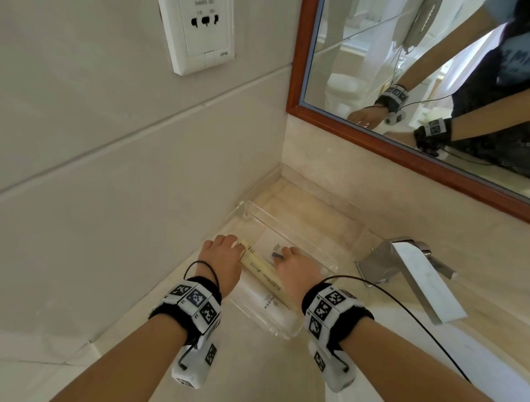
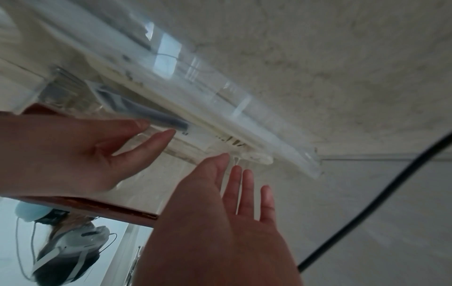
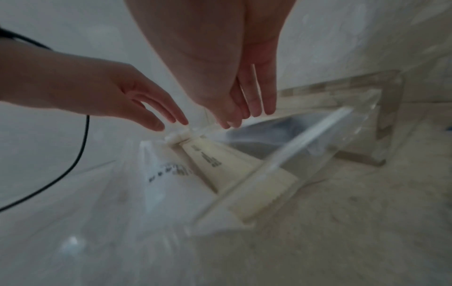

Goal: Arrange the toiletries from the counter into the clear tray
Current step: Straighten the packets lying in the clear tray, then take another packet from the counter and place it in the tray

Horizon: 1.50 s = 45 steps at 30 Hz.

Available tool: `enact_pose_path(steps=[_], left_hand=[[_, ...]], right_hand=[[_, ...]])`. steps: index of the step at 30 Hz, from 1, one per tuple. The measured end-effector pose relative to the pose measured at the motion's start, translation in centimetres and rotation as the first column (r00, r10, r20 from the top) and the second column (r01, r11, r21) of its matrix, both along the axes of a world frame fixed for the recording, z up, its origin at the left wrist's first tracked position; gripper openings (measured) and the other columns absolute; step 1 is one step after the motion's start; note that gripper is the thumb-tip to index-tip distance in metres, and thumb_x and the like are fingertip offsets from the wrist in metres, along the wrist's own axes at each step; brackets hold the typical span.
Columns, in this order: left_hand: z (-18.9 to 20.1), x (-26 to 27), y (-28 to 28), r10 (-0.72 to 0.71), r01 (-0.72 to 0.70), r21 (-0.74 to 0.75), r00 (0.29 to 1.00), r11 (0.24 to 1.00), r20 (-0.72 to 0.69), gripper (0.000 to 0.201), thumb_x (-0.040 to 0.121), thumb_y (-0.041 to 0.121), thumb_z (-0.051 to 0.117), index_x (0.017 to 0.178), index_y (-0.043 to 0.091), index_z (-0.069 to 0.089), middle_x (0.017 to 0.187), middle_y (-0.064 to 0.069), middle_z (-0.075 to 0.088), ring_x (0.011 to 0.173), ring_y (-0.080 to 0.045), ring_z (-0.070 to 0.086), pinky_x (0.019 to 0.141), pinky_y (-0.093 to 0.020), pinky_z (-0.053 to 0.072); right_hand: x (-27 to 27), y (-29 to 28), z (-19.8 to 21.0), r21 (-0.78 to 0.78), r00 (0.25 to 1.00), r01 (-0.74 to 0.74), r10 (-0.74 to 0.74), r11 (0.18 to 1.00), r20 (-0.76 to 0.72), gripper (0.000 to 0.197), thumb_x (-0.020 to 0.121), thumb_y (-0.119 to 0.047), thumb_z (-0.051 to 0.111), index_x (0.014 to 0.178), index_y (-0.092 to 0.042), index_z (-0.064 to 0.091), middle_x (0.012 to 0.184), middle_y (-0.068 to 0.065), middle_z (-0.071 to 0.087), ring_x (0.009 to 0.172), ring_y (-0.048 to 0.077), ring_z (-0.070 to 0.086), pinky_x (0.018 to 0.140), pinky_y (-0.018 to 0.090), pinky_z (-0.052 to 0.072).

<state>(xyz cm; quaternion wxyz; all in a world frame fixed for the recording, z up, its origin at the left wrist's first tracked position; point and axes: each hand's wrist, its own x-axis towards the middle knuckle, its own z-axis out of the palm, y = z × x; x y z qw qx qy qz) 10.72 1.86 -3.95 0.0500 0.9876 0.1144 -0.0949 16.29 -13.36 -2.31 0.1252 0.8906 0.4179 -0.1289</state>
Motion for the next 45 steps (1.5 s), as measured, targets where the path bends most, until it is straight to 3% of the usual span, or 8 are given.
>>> enact_pose_path(steps=[3,5,9,14,20,29,37,45], left_hand=[[1.5,-0.1,-0.9,-0.008,0.010,-0.029,0.998,1.000,0.065,0.044,0.090,0.015,0.044,0.134,0.024,0.044,0.143,0.002,0.040,0.130,-0.019,0.037,0.106,-0.033,0.030],[2.7,-0.1,-1.5,-0.024,0.030,-0.054,0.995,0.998,0.100,0.044,0.090,0.015,0.045,0.133,0.024,0.044,0.139,0.001,0.044,0.127,-0.018,0.040,0.104,-0.033,0.031],[5.6,-0.1,-3.4,-0.093,0.105,-0.077,0.985,0.991,0.148,0.038,0.092,0.024,0.047,0.130,0.023,0.044,0.135,0.001,0.048,0.122,-0.018,0.046,0.100,-0.033,0.037],[8.8,0.3,-7.9,-0.208,0.229,-0.126,0.964,0.965,0.164,0.036,0.091,0.028,0.050,0.126,0.021,0.048,0.128,-0.001,0.055,0.114,-0.020,0.054,0.097,-0.035,0.045],[12.2,1.4,-15.4,-0.400,0.427,-0.077,0.887,0.901,0.230,0.039,0.090,0.031,0.052,0.128,0.021,0.048,0.128,-0.001,0.056,0.113,-0.022,0.055,0.094,-0.034,0.046],[13.5,2.4,-30.6,-0.652,0.685,-0.101,0.721,0.722,0.233,0.038,0.089,0.032,0.053,0.125,0.024,0.047,0.128,0.001,0.055,0.113,-0.022,0.054,0.096,-0.036,0.045],[11.1,0.5,-46.3,-0.843,0.862,-0.119,0.506,0.492,0.182,0.042,0.091,0.032,0.049,0.131,0.024,0.041,0.132,0.000,0.051,0.114,-0.022,0.055,0.097,-0.036,0.045],[7.2,1.2,-56.3,-0.864,0.869,-0.106,0.493,0.483,0.099,0.043,0.094,0.033,0.044,0.134,0.020,0.038,0.129,-0.005,0.051,0.116,-0.025,0.052,0.096,-0.038,0.043]], right_hand=[[0.3,-0.2,1.5,0.096,0.999,0.035,-0.033,0.995,-0.024,0.038,0.091,0.002,0.045,0.128,-0.004,0.049,0.126,0.014,0.050,0.116,0.028,0.049,0.086,0.035,0.049],[0.2,-0.9,3.1,0.183,0.997,0.075,-0.072,0.980,-0.019,0.027,0.096,-0.009,0.044,0.122,-0.006,0.053,0.121,0.012,0.054,0.109,0.026,0.053,0.081,0.034,0.050],[-0.6,-3.4,6.4,0.183,0.990,0.140,-0.135,0.973,-0.038,0.031,0.098,-0.021,0.038,0.120,-0.003,0.050,0.118,0.013,0.054,0.107,0.029,0.056,0.085,0.037,0.049],[-1.5,-8.2,7.9,0.201,0.956,0.289,-0.295,0.936,-0.004,0.029,0.092,-0.004,0.047,0.121,-0.009,0.050,0.119,0.010,0.054,0.105,0.031,0.059,0.081,0.038,0.050],[-3.2,-16.2,10.5,0.269,0.886,0.433,-0.461,0.860,0.047,0.032,0.094,-0.005,0.042,0.126,-0.007,0.047,0.128,0.013,0.052,0.111,0.031,0.057,0.090,0.038,0.048],[-8.8,-31.3,10.8,0.259,0.633,0.735,-0.771,0.627,0.070,0.029,0.092,-0.004,0.047,0.120,-0.010,0.051,0.120,0.009,0.055,0.101,0.031,0.060,0.082,0.038,0.051],[-14.3,-45.5,8.8,0.125,0.332,0.933,-0.941,0.337,0.057,0.039,0.091,-0.004,0.049,0.129,-0.011,0.042,0.128,0.009,0.049,0.107,0.028,0.059,0.081,0.035,0.049],[-14.4,-54.6,4.9,0.077,0.191,0.979,-0.981,0.190,-0.005,0.043,0.090,-0.005,0.050,0.131,-0.012,0.037,0.126,0.011,0.048,0.111,0.028,0.056,0.083,0.034,0.049]])
